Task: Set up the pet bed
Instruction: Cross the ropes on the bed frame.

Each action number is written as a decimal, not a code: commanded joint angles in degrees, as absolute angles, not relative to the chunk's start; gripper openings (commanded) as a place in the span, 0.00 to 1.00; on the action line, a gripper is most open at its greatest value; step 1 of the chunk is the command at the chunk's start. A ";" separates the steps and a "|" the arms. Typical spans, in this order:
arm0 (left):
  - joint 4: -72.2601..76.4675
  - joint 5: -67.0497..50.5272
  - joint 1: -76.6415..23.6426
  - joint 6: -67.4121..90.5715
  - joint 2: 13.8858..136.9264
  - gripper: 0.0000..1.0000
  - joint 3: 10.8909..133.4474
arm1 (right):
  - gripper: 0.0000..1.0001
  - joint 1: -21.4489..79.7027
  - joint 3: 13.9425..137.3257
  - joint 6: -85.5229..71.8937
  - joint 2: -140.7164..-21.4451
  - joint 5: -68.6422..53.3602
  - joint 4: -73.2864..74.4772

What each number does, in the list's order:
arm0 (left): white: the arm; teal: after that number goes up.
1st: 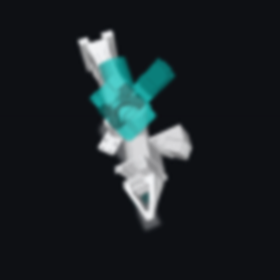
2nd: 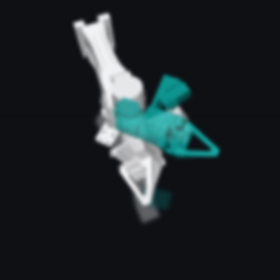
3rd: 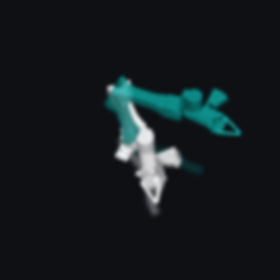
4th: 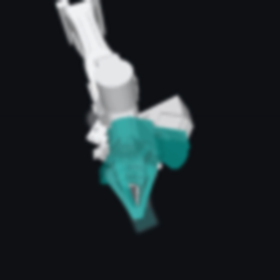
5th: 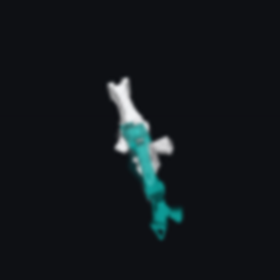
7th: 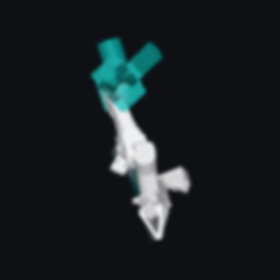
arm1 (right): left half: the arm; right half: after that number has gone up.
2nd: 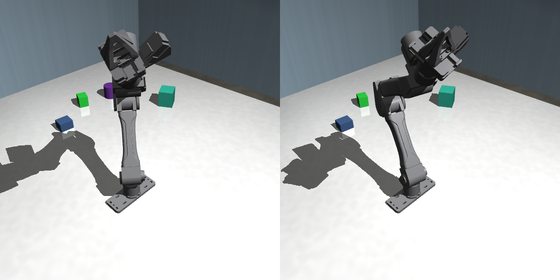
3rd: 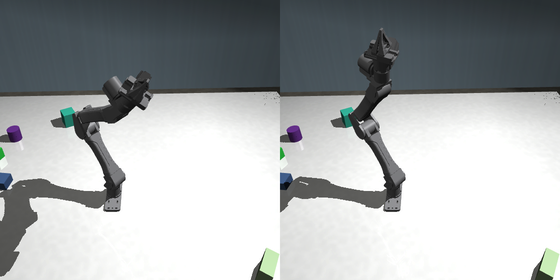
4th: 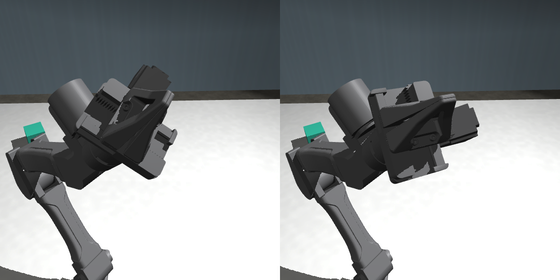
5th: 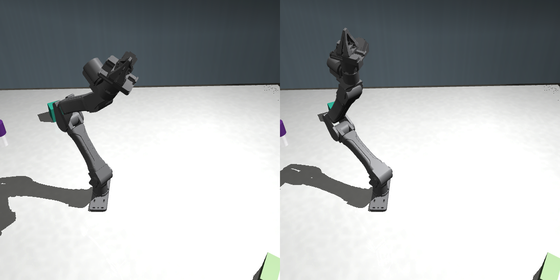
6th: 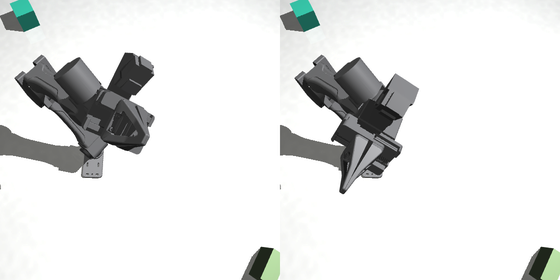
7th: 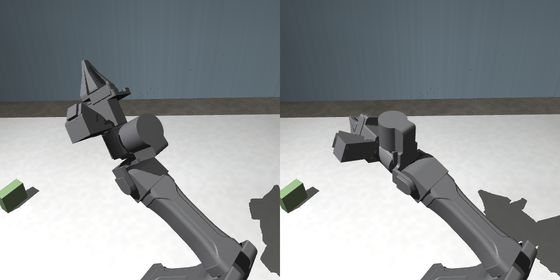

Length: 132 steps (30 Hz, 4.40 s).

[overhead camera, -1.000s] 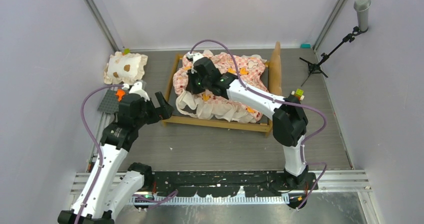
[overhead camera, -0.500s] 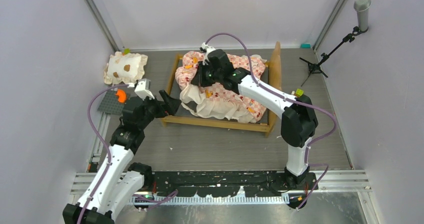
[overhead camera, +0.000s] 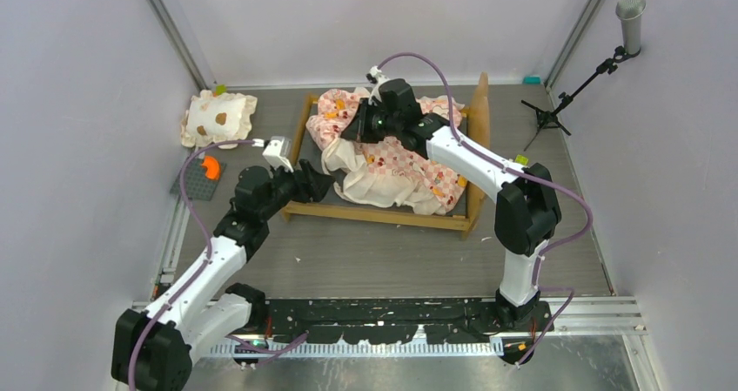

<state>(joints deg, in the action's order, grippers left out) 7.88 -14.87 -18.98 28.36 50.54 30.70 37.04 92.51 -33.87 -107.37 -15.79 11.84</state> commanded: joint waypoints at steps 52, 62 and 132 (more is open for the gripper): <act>-54.41 -28.92 -20.83 17.05 57.41 0.19 64.35 | 0.01 35.94 88.20 -28.07 -103.74 -15.88 11.15; -45.84 -20.51 -20.83 19.23 50.11 0.44 58.02 | 0.01 35.94 88.24 -28.03 -104.66 -16.51 11.21; -6.02 -14.89 -27.95 27.40 67.06 0.31 42.30 | 0.01 35.91 87.91 -28.75 -106.35 -20.48 11.47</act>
